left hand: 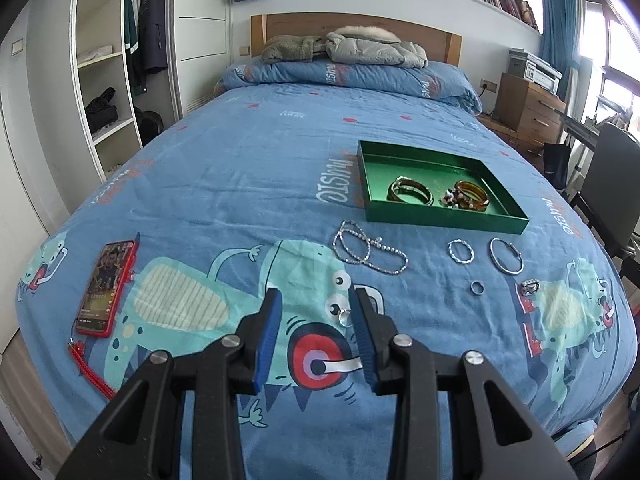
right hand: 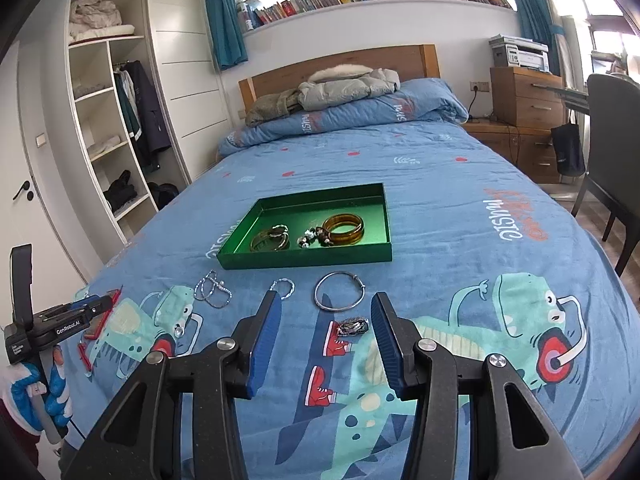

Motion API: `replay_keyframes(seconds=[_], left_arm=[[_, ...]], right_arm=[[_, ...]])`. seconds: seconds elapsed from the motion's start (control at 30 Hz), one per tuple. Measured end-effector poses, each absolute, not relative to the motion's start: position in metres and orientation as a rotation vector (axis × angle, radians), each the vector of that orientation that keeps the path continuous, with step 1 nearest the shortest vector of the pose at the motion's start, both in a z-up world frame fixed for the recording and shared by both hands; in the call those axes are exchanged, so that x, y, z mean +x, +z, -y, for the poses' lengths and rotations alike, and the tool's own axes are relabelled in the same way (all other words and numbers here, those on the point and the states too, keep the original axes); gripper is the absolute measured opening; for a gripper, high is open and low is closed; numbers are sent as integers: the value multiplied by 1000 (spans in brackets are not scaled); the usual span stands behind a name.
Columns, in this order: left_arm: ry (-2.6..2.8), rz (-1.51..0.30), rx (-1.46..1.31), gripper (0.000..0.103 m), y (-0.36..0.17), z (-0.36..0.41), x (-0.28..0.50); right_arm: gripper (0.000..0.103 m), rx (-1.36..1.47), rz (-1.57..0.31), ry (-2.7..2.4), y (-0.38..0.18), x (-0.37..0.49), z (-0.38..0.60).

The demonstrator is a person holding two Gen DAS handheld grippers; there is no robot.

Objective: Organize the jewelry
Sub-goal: 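Lift both tools from the tray and move toward the small rings, then grasp a silver ring with the left tool while the right tool grasps a plain silver ring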

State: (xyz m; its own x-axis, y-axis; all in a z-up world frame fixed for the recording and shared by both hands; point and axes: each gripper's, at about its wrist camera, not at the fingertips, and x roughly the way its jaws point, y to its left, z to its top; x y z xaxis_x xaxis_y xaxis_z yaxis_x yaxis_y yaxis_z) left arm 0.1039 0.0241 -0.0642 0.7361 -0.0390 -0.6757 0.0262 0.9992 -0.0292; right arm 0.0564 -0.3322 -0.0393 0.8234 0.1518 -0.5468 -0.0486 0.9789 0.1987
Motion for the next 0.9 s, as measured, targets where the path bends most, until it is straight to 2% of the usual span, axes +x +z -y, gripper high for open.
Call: replay_keyframes(seconds=[0.43, 0.7, 0.9], left_arm=[[-172, -859, 6, 34, -136, -6, 139], [-171, -886, 18, 34, -161, -2, 162], [-170, -872, 83, 34, -171, 6, 164]], right_arm=[[47, 125, -775, 205, -115, 112, 272], [47, 104, -834, 228, -147, 147, 251], [40, 90, -852, 229, -160, 170, 242]])
